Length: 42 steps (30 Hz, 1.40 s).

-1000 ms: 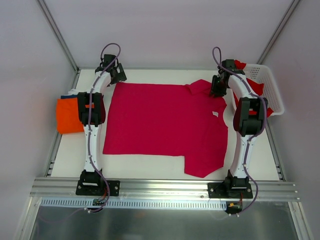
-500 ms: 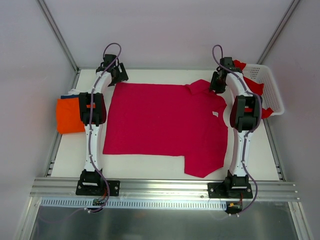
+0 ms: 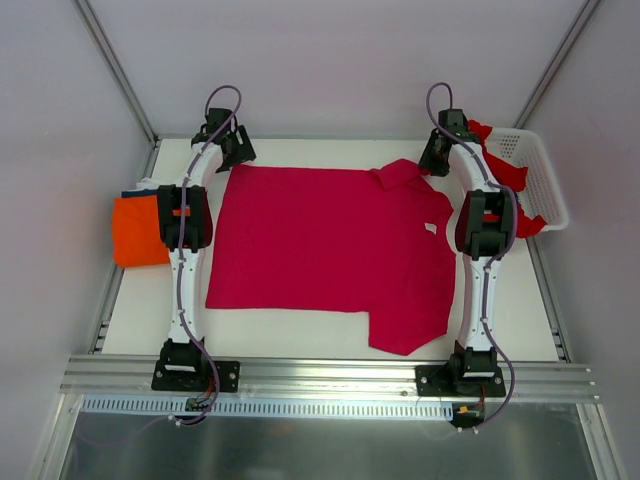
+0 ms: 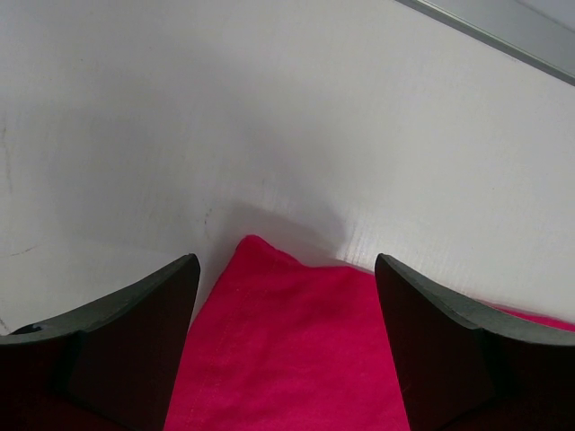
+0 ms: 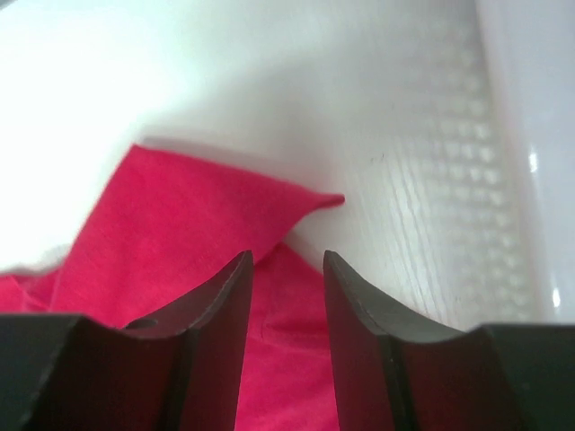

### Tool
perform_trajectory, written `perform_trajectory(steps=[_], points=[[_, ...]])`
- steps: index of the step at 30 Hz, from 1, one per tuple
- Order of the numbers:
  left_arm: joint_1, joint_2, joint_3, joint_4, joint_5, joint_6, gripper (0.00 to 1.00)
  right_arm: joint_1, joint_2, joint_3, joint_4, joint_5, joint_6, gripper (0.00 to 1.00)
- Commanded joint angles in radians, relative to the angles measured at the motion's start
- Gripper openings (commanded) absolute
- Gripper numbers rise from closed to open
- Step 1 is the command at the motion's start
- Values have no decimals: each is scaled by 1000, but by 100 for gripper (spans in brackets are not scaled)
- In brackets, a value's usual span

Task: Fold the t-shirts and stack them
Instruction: Grap the side of the flattened tshirt furthest away from the robot with both arms

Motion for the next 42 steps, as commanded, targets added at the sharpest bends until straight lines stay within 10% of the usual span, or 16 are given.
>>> perform_trajectory(steps=[1,27,32,42], points=[[18,8,41,5,18,-17,80,1,12,45,59,32,52,41],[24,26,66,6,23,-26,68,10,78,51,236,74,129,31],[27,39,94,5,49,-31,46,15,74,48,253,85,126,1],[29,48,107,8,52,-36,1,30,34,-9,280,89,92,0]])
